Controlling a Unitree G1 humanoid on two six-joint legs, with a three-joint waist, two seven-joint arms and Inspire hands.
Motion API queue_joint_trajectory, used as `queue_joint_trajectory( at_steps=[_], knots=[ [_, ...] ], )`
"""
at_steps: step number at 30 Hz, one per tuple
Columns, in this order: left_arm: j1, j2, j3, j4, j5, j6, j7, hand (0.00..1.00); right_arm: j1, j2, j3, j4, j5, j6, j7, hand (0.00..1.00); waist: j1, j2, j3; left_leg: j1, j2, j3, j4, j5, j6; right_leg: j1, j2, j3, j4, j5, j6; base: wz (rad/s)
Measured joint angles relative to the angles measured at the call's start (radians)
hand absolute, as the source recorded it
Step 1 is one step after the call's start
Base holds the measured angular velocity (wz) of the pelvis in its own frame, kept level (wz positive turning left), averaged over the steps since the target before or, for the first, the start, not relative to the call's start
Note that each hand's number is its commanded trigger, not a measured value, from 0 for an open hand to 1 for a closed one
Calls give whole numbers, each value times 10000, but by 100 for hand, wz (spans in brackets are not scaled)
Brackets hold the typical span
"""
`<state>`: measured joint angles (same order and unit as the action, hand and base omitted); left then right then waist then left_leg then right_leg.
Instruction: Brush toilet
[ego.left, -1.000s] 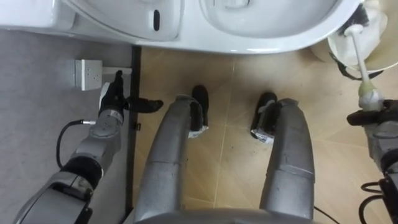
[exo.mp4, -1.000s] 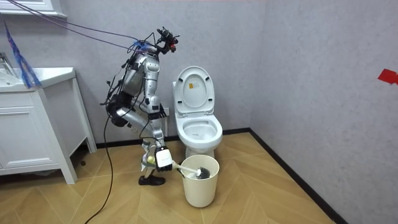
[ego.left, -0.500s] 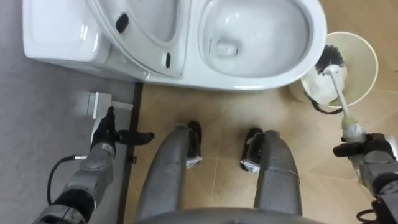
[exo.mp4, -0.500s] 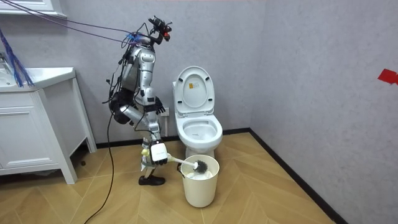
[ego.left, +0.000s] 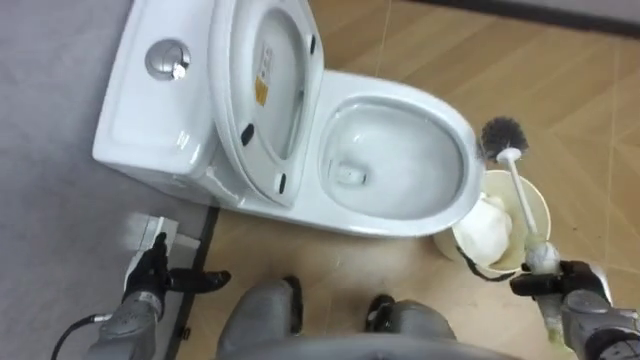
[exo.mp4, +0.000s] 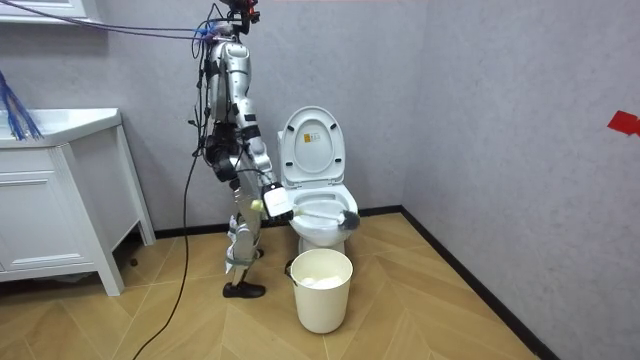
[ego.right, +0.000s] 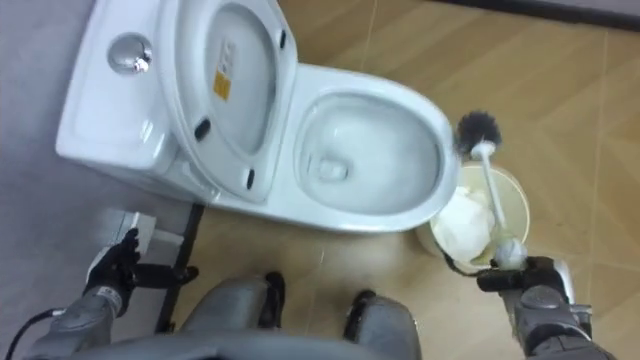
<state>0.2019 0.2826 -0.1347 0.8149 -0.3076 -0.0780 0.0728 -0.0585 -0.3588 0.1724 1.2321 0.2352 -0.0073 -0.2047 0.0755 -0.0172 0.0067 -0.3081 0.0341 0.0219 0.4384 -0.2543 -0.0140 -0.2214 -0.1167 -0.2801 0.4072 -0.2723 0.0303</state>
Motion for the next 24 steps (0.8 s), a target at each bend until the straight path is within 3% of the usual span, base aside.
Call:
queue_joint_trajectory(
  at_steps=[3, 7, 9, 14, 19, 24],
  knots=[
    [521, -114, 196, -350, 430, -8, -189, 0, 251, 401, -3, -86, -48, -71, 227, 100, -56, -222, 2, 866, -58, -134, -386, 5, -6, 1078, 38, -320, -586, 33, 53, 25],
    [894, -337, 567, -997, 861, -243, -191, 0, 494, 546, -39, -504, -102, -313, 286, 100, 60, -261, 8, 1421, -95, -289, -623, 4, -8, 1911, 129, -612, -1334, 134, 128, 19],
    [1406, -392, 886, -1890, 1559, -341, -136, 0, 580, 648, -31, -720, -273, -422, 302, 100, 154, -289, 22, 1721, -104, -298, -693, 3, -8, 2339, 139, -802, -1543, 145, 131, 8],
    [2029, -477, 1251, -3771, 3097, -601, 20, 0, 619, 675, 1, -707, -423, -627, 259, 100, 551, -308, 23, 1825, -132, -576, -705, 3, -9, 2611, 177, -1083, -1660, 145, 132, 16],
    [2555, -727, 1580, -5558, 4340, -610, 419, 0, 610, 669, -12, -690, -740, -687, 242, 100, 728, -370, 57, 1949, -179, -907, -671, 3, -10, 2978, 225, -1347, -1747, 144, 132, 28],
    [2727, -727, 1976, -6863, 6203, -669, 867, 0, 581, 662, -113, -674, -1560, -1134, 278, 100, 784, -380, 84, 1950, -184, -1006, -625, 20, -50, 3239, 312, -1379, -1915, 143, 134, 22]
  ],
)
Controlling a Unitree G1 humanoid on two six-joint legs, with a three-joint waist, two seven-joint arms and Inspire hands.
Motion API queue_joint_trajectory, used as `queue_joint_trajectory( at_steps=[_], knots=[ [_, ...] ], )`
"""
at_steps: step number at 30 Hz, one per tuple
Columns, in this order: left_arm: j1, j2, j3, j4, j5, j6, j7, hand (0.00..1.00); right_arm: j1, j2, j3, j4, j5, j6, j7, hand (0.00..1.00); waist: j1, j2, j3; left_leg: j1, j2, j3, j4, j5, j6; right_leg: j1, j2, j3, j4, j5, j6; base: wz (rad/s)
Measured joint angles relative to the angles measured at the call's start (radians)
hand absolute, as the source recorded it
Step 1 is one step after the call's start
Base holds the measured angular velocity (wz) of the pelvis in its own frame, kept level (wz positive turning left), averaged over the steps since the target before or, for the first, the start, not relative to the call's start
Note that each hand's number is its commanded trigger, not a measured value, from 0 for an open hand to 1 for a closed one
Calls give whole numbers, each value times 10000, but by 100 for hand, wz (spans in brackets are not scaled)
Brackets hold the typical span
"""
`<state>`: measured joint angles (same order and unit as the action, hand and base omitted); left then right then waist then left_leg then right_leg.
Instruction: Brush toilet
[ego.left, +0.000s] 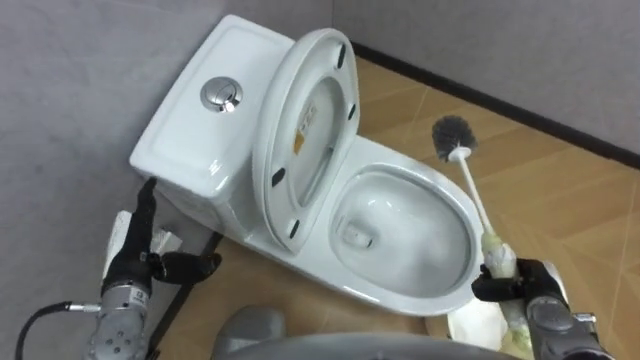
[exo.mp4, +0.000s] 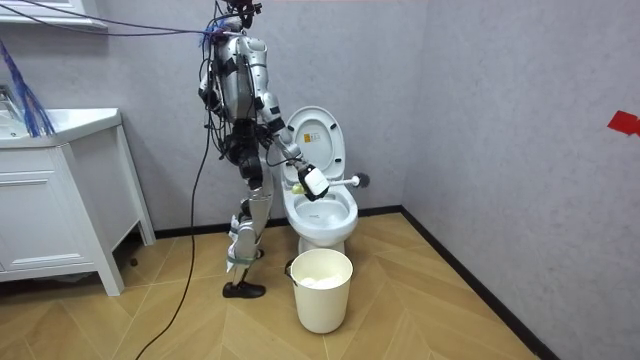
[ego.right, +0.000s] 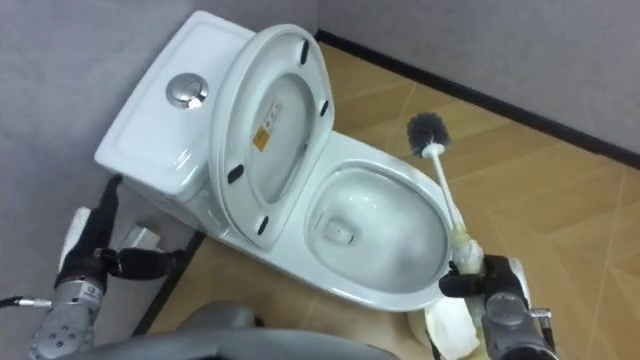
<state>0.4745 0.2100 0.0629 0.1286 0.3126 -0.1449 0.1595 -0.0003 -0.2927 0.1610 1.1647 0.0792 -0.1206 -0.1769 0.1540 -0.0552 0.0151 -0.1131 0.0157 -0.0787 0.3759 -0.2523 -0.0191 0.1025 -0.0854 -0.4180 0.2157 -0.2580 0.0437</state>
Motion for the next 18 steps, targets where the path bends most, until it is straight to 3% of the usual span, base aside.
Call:
queue_joint_trajectory(
  at_steps=[1, 3, 6, 13, 18],
  knots=[
    [-18, -1, 11, -147, 102, -104, 141, 0, -1, -2, 0, 10, -63, 0, 18, 100, 27, 0, 0, 0, -4, -15, 0, 4, -6, 2, 1, -1, 0, 0, 0, 5],
    [-260, -4, 3, -471, 354, -671, 592, 0, 7, -6, 3, 88, -154, -119, 169, 100, 149, 13, 1, 0, -14, -41, 0, 19, -33, 2, 0, 5, 0, -1, 1, 0],
    [-640, -7, -4, -479, 535, -1023, 883, 0, 4, -5, 12, 307, -360, -239, 434, 100, 225, 37, -3, 1, -22, -43, 0, 26, -44, -10, -9, 43, 5, -1, 1, 0],
    [-633, -6, -4, -474, 534, -1096, 1248, 0, 106, -6, 3, 434, -469, -247, 904, 100, 244, 47, -11, 1, -14, -55, 25, 45, -78, -48, -14, 76, 99, 15, -26, 0],
    [-653, 1, -129, -474, 887, -1246, 1647, 0, 24, 1, -90, 618, -525, -343, 1148, 100, 181, 200, -65, -63, 28, -78, 68, 64, -109, -131, 13, 94, 250, 32, -54, 0]
  ],
)
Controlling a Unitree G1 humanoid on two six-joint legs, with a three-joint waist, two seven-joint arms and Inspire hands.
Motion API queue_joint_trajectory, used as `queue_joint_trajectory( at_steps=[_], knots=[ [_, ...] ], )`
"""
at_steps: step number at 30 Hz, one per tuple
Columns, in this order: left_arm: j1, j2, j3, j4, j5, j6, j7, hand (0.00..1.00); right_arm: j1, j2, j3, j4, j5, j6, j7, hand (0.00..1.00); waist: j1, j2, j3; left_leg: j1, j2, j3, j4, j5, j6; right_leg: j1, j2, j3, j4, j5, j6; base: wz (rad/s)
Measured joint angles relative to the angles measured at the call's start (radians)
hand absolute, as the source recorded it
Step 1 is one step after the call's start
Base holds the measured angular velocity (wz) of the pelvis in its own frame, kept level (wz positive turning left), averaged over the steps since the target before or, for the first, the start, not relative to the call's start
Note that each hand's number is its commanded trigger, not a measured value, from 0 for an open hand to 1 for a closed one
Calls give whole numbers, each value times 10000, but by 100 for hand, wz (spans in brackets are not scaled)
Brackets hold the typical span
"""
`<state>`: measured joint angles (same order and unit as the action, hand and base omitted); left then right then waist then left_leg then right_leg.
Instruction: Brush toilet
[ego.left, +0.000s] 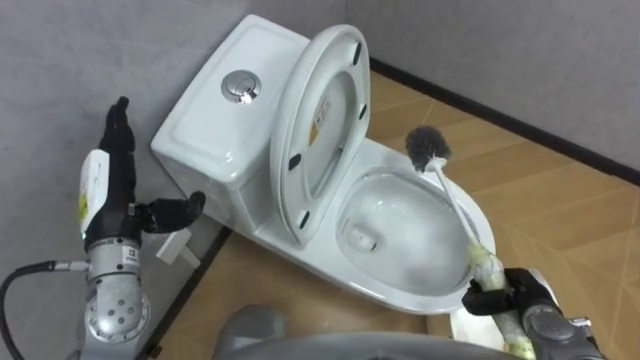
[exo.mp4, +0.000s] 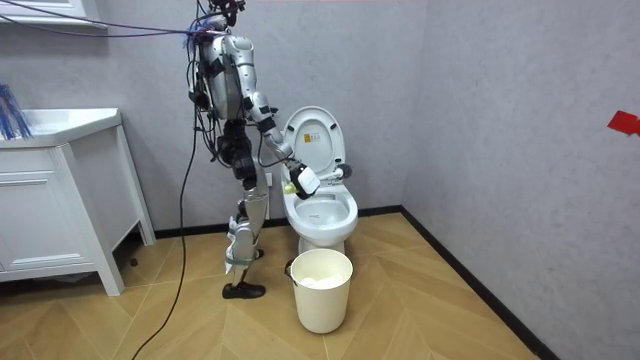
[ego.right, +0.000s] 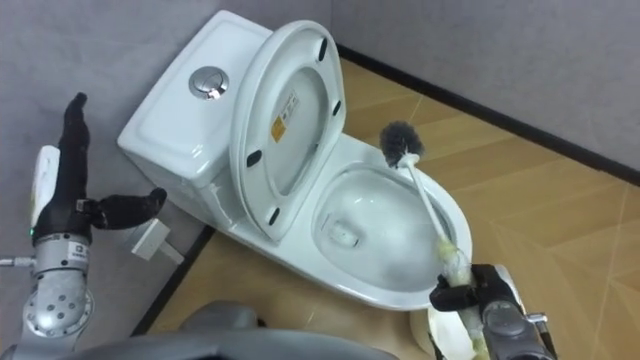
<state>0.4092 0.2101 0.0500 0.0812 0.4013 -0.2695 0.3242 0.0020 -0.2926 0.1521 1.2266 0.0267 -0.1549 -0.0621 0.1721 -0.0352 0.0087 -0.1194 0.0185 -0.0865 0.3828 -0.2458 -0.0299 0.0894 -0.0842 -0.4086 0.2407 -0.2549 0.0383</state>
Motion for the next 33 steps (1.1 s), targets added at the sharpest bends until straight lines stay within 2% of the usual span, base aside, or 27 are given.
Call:
queue_joint_trajectory(
  at_steps=[4, 10, 13, 15, 17, 21, 23, 24, 28, 30, 33],
  knots=[
    [33, 21, -315, 1, 383, -51, 171, 0, -78, -9, -281, 196, 28, 23, 126, 100, 5, 93, 0, -45, -2, -31, 94, 17, -13, -66, -10, -2, 79, -2, -7, 0],
    [97, 190, -881, 137, 1000, -10, 149, 0, -413, -41, -281, 587, 23, 64, 438, 100, -62, 60, 18, -140, -3, 4, 90, 22, -21, -236, -41, 27, 137, -25, -31, -2],
    [133, 207, -997, 286, 1673, 3, 148, 0, -416, -49, -518, 581, -111, 65, 569, 100, -79, 62, 22, -179, -3, 10, 91, 22, -20, -282, -39, 51, 132, -34, -32, -1],
    [77, 251, -1074, 674, 2154, -26, 176, 0, -494, -82, -888, 596, -336, 54, 616, 100, -141, 90, 7, -237, 1, 46, 87, 25, -20, -385, -44, 112, 184, -45, -36, -4],
    [65, 287, -1126, 1197, 2463, 5, 178, 0, -558, -87, -956, 626, -346, 44, 660, 100, -281, 114, -6, -223, 3, 72, 85, 25, -19, -382, -48, 148, 184, -47, -36, -5],
    [70, 471, -1379, 1603, 3109, 78, 183, 0, -564, -145, -956, 625, -336, 51, 746, 100, -387, 155, 25, -80, 43, 281, -46, 25, -19, -407, -49, 417, 181, -47, -37, -15],
    [-125, 523, -1485, 2070, 3179, 87, 266, 0, -569, -144, -954, 616, -340, 76, 750, 100, -545, 220, -3, -61, 39, 285, -50, 25, -19, -406, -50, 484, 188, -47, -37, -8],
    [-314, 535, -1493, 2508, 3348, 122, 324, 0, -574, -149, -956, 614, -361, 82, 765, 100, -579, 267, -9, -24, 52, 349, -56, 25, -19, -425, -53, 538, 233, -48, -37, -10],
    [-377, 638, -1481, 2635, 3575, 245, 496, 0, -545, -238, -968, 595, -412, 164, 761, 100, -611, 395, 42, -1, 112, 569, -65, 25, -19, -578, -48, 773, 364, -75, -76, -18],
    [-429, 752, -1397, 2632, 3764, 301, 658, 0, -405, -353, -1002, 397, -425, 249, 763, 100, -660, 448, 12, -112, 119, 634, -68, 24, -19, -810, -74, 871, 551, -145, -91, -10],
    [-475, 813, -1161, 2629, 3994, 420, 839, 0, -403, -416, -1113, 347, -460, 259, 758, 100, -718, 452, 10, -175, 124, 739, -66, 25, -20, -1097, -134, 1018, 850, -283, -126, -14]
  ],
)
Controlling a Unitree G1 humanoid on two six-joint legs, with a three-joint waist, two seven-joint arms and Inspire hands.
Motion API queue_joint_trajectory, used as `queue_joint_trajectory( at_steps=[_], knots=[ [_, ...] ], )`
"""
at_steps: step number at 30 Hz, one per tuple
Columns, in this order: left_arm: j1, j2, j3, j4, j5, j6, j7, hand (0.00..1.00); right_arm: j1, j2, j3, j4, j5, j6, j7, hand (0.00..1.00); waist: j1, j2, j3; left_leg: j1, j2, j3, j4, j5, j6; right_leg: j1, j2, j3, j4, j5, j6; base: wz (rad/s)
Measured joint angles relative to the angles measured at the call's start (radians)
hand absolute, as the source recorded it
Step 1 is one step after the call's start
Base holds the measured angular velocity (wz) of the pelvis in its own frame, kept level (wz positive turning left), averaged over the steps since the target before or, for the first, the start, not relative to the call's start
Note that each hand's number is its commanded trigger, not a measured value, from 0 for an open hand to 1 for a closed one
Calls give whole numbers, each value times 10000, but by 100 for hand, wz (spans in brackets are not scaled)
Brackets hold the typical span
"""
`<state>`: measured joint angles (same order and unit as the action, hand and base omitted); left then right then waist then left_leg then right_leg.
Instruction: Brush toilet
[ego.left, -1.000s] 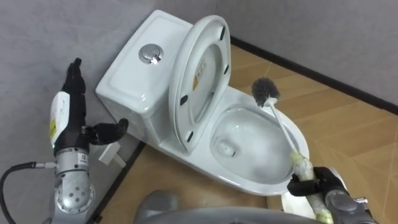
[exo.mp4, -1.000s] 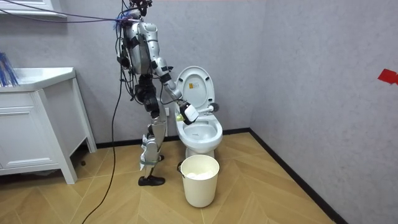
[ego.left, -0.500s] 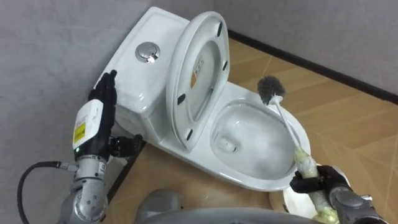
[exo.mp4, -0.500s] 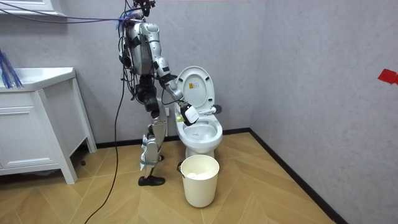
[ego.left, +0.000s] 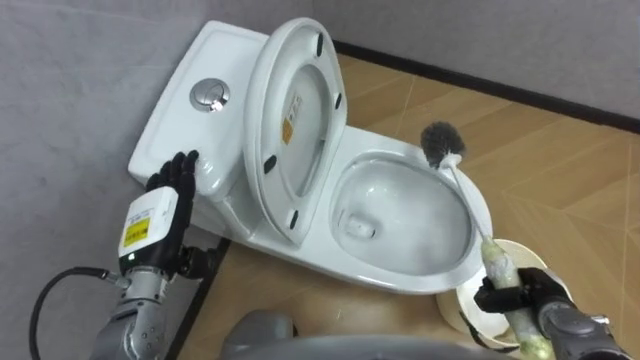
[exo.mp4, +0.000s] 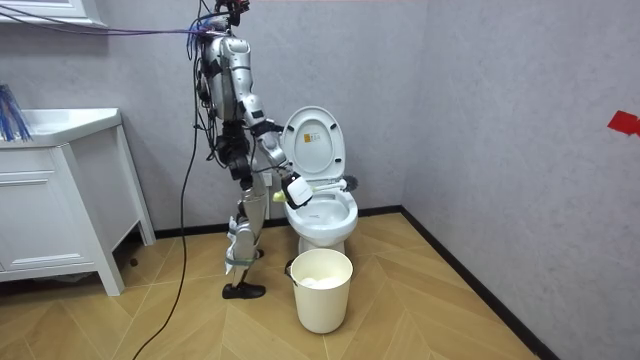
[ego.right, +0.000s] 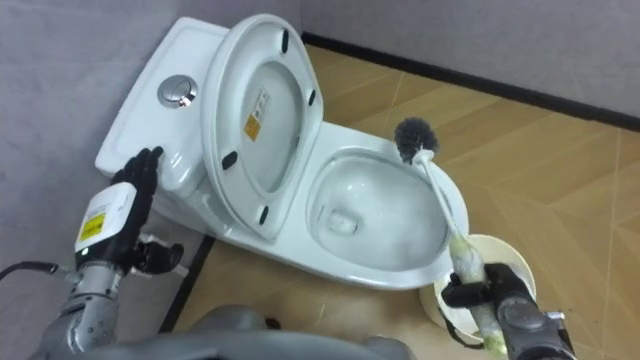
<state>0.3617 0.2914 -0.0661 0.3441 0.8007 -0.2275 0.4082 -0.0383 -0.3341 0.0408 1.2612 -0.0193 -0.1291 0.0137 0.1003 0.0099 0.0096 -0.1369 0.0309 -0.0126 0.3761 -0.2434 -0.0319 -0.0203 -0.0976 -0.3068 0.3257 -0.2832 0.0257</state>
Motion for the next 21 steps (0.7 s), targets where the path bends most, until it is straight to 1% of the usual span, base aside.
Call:
queue_joint_trajectory(
  at_steps=[1, 3, 5, 9, 11, 13, 15, 19, 21],
  knots=[
    [-10, 0, 124, 1, 105, 83, 49, 0, 1, -18, -140, -13, -85, 16, 18, 100, -78, 21, -13, -1, -4, 15, 3, 0, -1, -31, -13, 22, 47, -43, -7, -5],
    [-45, 7, 540, 2, 483, 134, 156, 0, 35, -43, -506, -232, -302, 149, 30, 100, -158, 81, -52, -2, 28, 92, 28, -1, -4, -100, -31, 27, 154, -64, -36, -10],
    [-185, 11, 768, 1, 660, 223, 268, 0, 66, -58, -688, -256, -297, 169, -8, 100, -160, 99, -64, 0, 37, 133, 35, 1, -8, -148, -46, 30, 218, -81, -47, -9],
    [-514, 41, 1047, 1, 756, 425, 469, 0, 296, -101, -739, -582, -389, 214, -8, 100, -229, 128, -82, 21, 53, 207, 30, 2, -9, -148, -55, 44, 218, -89, -51, -5],
    [-575, 70, 1043, 0, 769, 552, 469, 0, 375, -101, -737, -609, -446, 216, 3, 100, -272, 125, -81, 36, 36, 208, 31, 2, -9, -134, -72, 50, 283, -103, -41, 0],
    [-599, 89, 1043, 1, 770, 627, 469, 0, 475, -100, -730, -629, -511, 222, 39, 100, -323, 88, -57, 44, 14, 211, 31, 2, -9, -157, -104, 65, 360, -157, -30, 0],
    [-595, 92, 1042, 2, 770, 762, 463, 0, 561, -100, -730, -630, -586, 320, 125, 100, -379, 30, -20, 62, -9, 214, 38, 2, -9, -178, -139, 72, 389, -228, -28, 0],
    [-596, 92, 1040, 1, 778, 779, 463, 0, 598, -101, -731, -632, -696, 460, 174, 100, -393, 10, -7, 60, -3, 259, 43, 2, -9, -239, -142, 144, 449, -244, -37, -5],
    [-594, 90, 1034, 2, 1032, 893, 463, 0, 604, -100, -729, -738, -923, 464, 224, 100, -368, -1, 0, 49, 3, 373, 56, 1, -9, -372, -157, 282, 586, -274, -42, -15]
  ],
)
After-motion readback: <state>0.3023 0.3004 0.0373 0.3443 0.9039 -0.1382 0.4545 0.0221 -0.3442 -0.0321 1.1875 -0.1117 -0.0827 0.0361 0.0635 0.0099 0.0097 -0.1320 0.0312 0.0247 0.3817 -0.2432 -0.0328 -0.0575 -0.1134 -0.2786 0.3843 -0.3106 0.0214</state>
